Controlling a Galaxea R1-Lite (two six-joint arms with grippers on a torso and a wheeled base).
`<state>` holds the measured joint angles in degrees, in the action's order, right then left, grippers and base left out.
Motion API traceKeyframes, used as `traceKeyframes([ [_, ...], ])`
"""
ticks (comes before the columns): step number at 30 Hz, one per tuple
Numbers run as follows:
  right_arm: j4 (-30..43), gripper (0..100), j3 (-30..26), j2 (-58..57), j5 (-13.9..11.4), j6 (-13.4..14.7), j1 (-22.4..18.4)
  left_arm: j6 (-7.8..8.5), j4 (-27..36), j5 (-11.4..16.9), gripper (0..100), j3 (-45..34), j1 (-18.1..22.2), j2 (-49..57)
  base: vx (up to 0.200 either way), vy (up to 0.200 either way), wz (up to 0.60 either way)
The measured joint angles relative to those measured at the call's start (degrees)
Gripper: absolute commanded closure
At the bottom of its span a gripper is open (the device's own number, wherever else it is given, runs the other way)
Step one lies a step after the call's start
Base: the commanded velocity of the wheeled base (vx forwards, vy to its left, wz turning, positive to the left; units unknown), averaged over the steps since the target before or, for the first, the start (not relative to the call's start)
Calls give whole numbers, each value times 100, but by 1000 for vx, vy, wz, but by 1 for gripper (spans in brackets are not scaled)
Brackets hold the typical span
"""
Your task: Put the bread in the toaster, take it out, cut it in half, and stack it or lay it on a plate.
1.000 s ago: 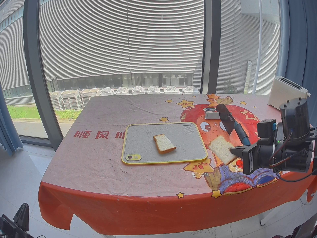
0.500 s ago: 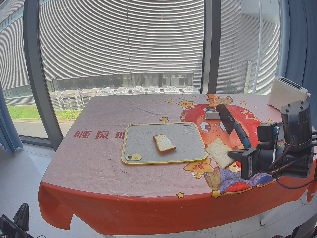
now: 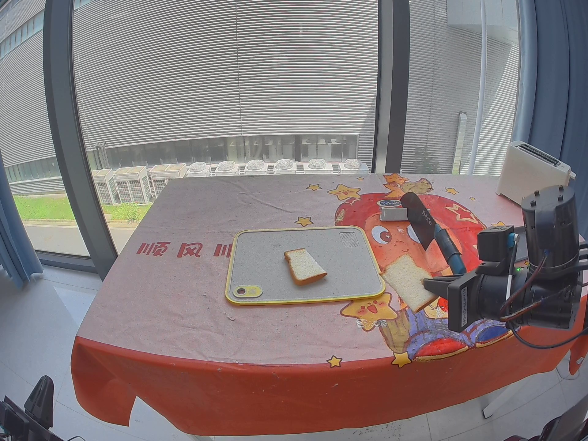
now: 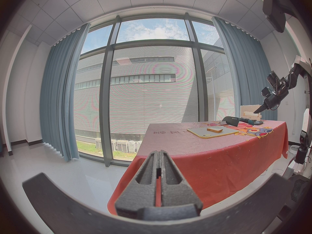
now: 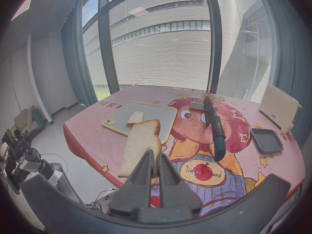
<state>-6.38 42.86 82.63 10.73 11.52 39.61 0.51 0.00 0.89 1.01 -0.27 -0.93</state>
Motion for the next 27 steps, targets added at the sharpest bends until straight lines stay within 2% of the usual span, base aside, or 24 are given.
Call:
traceKeyframes([
  [2, -2, 100, 2, 11, 0, -2, 0, 2, 0, 0, 100, 0, 0, 0, 0, 0, 0],
  [27, -2, 100, -15, 67, -2, -2, 2, -13, 0, 0, 100, 0, 0, 0, 0, -200, 0],
])
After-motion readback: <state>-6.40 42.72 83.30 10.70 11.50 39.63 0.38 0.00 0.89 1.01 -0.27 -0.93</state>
